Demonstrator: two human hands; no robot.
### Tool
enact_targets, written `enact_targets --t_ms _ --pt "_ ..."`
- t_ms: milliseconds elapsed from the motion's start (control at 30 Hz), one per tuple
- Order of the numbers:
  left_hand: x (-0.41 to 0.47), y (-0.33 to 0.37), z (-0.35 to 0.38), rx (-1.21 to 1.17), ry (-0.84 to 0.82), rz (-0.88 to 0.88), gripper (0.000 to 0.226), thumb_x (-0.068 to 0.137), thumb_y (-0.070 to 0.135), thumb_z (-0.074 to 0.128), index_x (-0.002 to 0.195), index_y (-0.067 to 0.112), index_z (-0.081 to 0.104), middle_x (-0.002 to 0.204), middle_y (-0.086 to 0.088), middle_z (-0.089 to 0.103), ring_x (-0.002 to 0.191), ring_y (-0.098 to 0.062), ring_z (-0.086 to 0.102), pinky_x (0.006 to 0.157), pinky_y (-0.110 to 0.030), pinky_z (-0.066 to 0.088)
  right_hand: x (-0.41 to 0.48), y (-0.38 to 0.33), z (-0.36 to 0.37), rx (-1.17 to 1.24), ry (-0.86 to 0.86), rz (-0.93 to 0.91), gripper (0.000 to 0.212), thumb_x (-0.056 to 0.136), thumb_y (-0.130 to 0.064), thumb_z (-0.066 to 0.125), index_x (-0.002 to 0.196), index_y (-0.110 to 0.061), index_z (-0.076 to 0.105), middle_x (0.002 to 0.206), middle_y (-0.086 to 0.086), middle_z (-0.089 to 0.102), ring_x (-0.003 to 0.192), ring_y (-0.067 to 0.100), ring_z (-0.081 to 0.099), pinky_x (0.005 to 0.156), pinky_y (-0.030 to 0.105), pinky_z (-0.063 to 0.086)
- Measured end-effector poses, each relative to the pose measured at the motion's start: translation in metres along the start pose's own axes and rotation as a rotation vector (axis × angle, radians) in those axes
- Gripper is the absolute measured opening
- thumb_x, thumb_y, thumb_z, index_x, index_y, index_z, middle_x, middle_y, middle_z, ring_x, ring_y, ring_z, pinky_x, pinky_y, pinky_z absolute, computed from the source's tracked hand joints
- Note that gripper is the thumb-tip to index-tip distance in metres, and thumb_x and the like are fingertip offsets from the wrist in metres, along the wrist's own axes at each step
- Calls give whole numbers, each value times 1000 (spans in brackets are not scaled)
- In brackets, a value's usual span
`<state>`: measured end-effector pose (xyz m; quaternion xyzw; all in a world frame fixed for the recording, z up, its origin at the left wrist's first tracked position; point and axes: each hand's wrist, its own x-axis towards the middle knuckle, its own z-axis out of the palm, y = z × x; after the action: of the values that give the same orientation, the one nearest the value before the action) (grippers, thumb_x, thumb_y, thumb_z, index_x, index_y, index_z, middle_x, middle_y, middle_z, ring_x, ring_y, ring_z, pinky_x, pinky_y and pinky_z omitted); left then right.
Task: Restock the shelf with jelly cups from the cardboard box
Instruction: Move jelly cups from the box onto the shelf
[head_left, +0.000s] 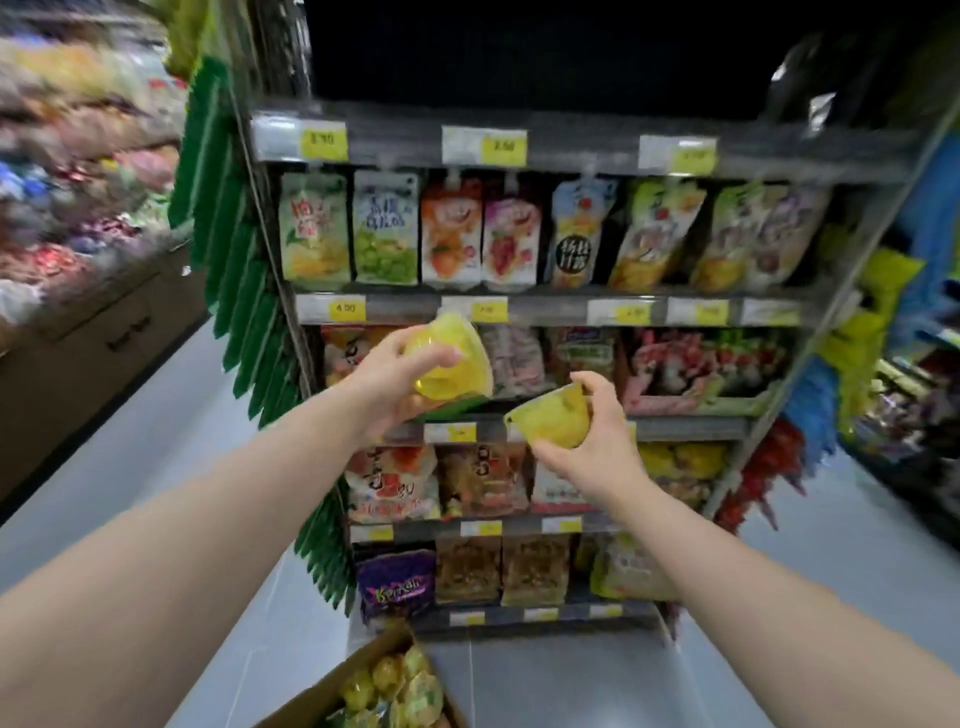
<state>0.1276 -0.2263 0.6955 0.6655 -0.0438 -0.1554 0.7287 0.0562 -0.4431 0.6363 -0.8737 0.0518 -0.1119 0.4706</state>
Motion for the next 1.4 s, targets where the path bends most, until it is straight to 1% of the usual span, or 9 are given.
enact_targets --t_ms 133,233,333,533,667,800,967,1233,1400 --pt "-5 46 79 -104 -52 101 39 83 18 68 118 9 53 105 -10 65 85 -19 67 62 -27 57 6 -13 -84 14 141 -104 69 78 -37 77 122 -39 24 103 -13 46 83 1 53 59 19 45" --pt "-16 79 135 -211 -108 150 17 90 25 59 102 13 60 91 -5 70 79 -17 68 65 -27 60 11 -26 -139 17 226 -152 67 76 -42 78 115 -38 24 97 -13 51 81 4 56 65 26 50" --pt "-21 110 182 -268 -155 233 35 81 36 67 105 11 63 96 -6 73 88 -19 71 83 -32 58 22 -39 -190 65 309 -200 69 74 -45 78 117 -32 25 98 -8 51 86 10 57 72 28 49" --pt "-6 163 241 -163 -184 343 35 86 42 64 101 11 64 89 -6 72 79 -18 70 73 -29 60 58 -60 -255 134 421 -242 64 76 -37 75 115 -35 25 106 4 53 91 23 59 79 46 55" --pt "26 197 256 -73 -151 446 40 79 36 75 108 12 61 111 -11 66 94 -22 67 82 -37 58 86 -74 -289 173 486 -315 56 82 -31 73 114 -32 27 100 -2 50 77 13 56 58 28 51" --pt "61 228 261 -55 -123 624 96 50 40 87 132 9 46 123 -13 62 101 -24 68 78 -36 57 125 -92 -314 141 583 -410 58 80 -33 75 110 -25 27 98 -7 43 79 2 47 53 8 37" --pt "99 264 274 114 11 801 80 41 49 88 107 28 50 106 -1 67 98 -19 67 94 -42 52 175 -116 -334 88 663 -520 58 82 -37 73 109 -25 24 112 3 44 93 17 53 65 17 42" --pt "154 316 289 98 133 1003 61 66 36 85 115 25 49 106 4 60 96 -11 62 77 -25 51 248 -138 -382 17 795 -609 60 82 -34 72 120 -17 30 119 4 40 102 20 48 62 12 35" --pt "176 334 302 45 173 1059 63 47 53 82 98 32 51 109 0 61 101 -19 64 89 -40 55 285 -149 -416 -98 777 -619 60 81 -36 73 122 -16 33 115 1 41 98 20 47 68 22 37"
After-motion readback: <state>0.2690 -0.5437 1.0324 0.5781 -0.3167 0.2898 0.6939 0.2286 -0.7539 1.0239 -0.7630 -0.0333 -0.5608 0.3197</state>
